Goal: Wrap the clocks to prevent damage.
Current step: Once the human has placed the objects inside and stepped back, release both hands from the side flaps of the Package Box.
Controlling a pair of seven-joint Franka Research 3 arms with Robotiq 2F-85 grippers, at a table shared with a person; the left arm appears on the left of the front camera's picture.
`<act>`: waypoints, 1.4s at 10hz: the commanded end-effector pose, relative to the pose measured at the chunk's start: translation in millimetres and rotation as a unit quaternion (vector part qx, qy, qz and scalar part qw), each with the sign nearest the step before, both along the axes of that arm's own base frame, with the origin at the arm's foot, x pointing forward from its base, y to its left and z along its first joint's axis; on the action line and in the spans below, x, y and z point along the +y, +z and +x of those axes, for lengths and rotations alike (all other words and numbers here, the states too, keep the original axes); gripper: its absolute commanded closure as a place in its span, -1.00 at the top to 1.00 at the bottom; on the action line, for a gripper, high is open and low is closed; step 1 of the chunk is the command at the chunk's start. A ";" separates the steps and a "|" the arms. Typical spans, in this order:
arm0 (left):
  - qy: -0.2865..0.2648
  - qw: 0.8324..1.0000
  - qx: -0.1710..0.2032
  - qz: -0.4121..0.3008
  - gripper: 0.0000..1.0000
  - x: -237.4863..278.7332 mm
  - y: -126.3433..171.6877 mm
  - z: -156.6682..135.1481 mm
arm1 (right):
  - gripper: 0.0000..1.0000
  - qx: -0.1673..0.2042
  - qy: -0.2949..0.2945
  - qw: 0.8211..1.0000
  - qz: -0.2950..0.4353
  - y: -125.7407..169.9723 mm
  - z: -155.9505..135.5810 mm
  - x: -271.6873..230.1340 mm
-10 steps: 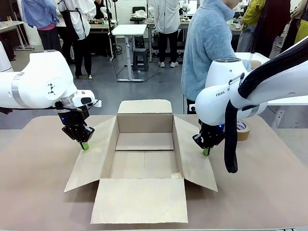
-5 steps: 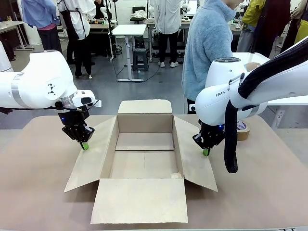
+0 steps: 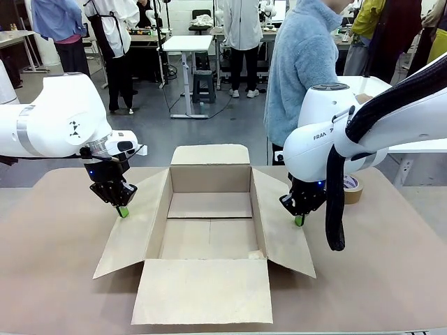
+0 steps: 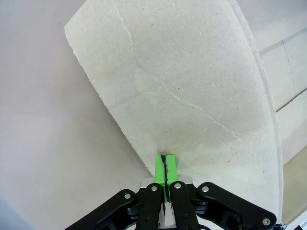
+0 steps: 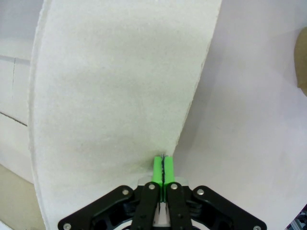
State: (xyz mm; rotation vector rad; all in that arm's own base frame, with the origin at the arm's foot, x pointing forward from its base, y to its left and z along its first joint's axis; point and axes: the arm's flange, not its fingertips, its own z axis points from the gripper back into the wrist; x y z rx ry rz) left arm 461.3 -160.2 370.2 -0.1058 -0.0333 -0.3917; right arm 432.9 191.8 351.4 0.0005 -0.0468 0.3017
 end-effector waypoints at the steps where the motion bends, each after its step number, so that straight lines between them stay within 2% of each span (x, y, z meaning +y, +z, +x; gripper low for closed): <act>1: -0.001 1.000 -0.001 0.005 -0.99 1.6 -0.8 -0.3 | -0.98 0.000 -0.008 1.000 0.000 -0.6 -1.5 0.0; 14: -0.001 1.000 -0.001 0.005 -0.99 1.6 -0.8 -0.3 | -0.98 0.000 -0.008 1.000 0.000 -0.6 -1.5 0.0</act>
